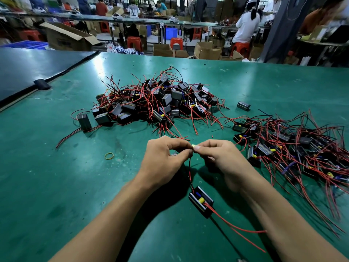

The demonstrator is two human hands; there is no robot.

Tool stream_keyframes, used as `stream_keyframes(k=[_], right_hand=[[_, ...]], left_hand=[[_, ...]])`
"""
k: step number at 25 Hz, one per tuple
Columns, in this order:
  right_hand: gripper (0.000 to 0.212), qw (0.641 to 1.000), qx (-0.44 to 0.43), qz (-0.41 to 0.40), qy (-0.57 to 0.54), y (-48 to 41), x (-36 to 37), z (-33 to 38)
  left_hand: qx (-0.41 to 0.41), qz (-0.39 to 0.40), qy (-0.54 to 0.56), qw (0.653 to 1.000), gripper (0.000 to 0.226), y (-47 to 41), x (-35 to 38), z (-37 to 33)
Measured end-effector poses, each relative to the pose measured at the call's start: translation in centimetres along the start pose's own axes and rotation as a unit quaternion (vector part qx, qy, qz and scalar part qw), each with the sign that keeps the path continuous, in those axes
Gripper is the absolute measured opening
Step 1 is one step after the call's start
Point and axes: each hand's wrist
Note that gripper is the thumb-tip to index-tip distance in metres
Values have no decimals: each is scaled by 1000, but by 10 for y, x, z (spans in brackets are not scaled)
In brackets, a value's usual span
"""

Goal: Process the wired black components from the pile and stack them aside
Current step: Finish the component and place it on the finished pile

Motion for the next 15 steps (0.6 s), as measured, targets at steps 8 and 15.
stream_keyframes(k=[8,15], right_hand=[[27,999,-11,46,-13,1,-11,2],[9,999,7,-7,53,0,-20,-1]], left_hand=[[-81,11,37,996,11,-6,-9,13],[-109,80,-1,991,10,-7,-15,18]])
Point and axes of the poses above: each hand's wrist, its own y-axis away from the middle knuckle, its own x-axis out of the palm, z = x × y, and after that the axes turned 1 degree about z, right-handed
